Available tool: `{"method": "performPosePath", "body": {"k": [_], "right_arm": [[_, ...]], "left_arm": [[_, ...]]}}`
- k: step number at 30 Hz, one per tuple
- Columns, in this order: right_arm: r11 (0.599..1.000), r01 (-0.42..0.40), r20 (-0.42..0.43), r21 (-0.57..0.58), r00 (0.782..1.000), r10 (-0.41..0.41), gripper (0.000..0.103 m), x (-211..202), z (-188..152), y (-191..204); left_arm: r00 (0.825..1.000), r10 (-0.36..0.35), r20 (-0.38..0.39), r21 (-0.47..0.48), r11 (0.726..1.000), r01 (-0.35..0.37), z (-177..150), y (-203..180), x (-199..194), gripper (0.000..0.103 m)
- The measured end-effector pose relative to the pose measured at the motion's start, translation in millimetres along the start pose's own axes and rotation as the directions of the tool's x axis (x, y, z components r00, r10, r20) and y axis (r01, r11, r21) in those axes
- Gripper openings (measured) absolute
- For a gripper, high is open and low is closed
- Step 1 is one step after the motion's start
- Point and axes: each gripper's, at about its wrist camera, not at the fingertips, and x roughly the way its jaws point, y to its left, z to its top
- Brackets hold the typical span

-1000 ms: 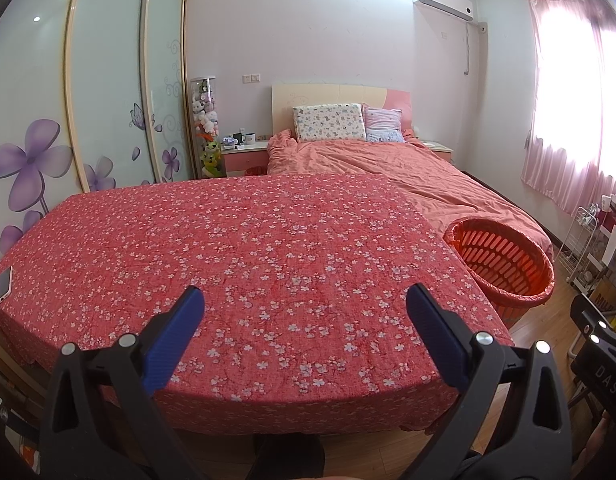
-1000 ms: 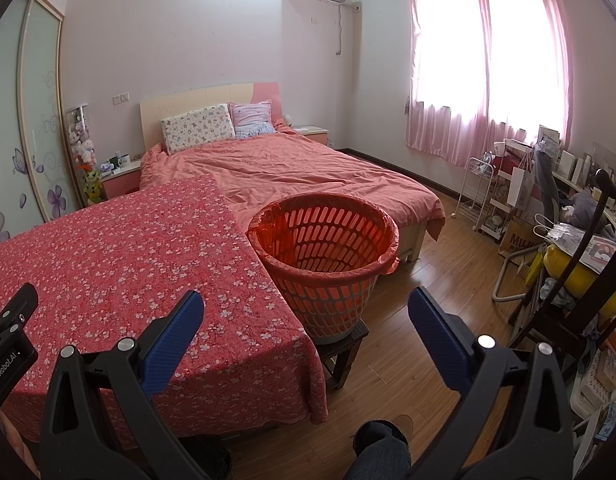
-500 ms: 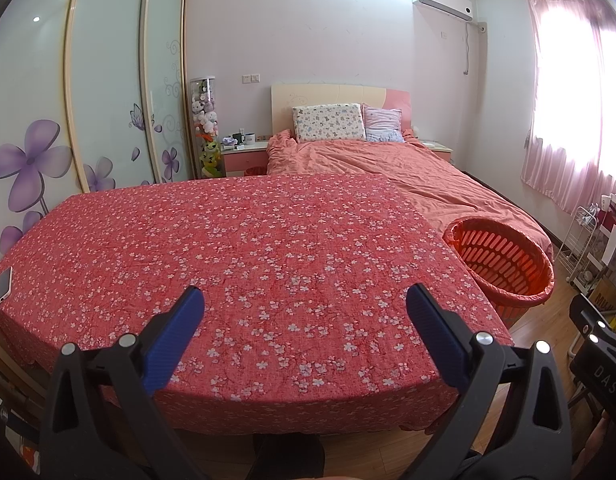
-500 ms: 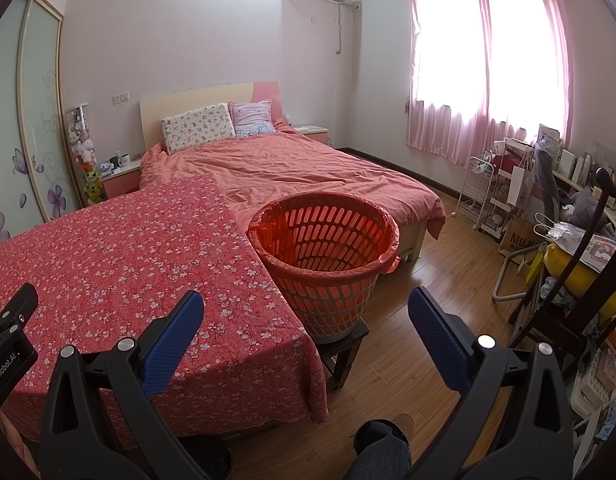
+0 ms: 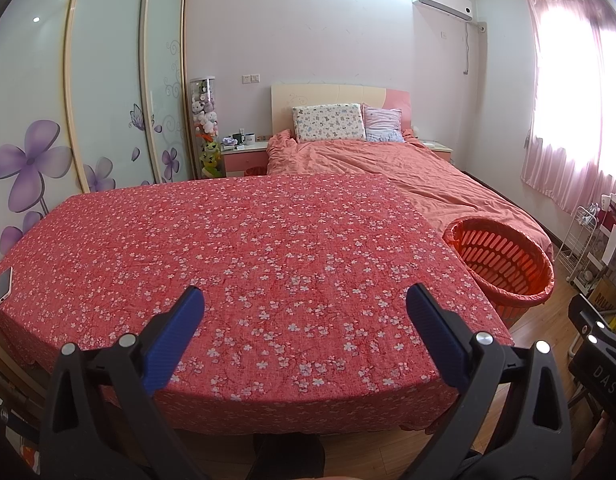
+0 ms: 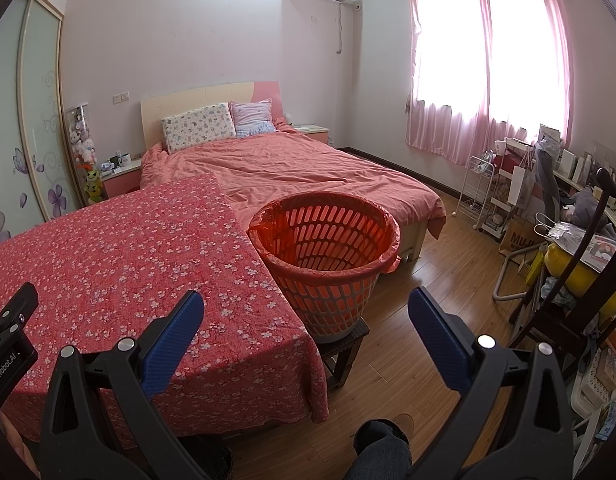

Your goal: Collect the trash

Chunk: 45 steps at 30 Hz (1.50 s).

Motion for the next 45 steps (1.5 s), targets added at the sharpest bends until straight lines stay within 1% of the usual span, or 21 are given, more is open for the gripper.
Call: {"method": "performPosePath", "body": {"k": [45], "right_arm": [[1.0, -0.002, -0.004, -0.002, 1.0, 0.002, 0.101, 0.0, -3.0, 1.2]], "left_arm": [[1.0, 0.002, -0.002, 0.003, 1.0, -0.002, -2.1, 3.1, 0.8, 0.099]]}}
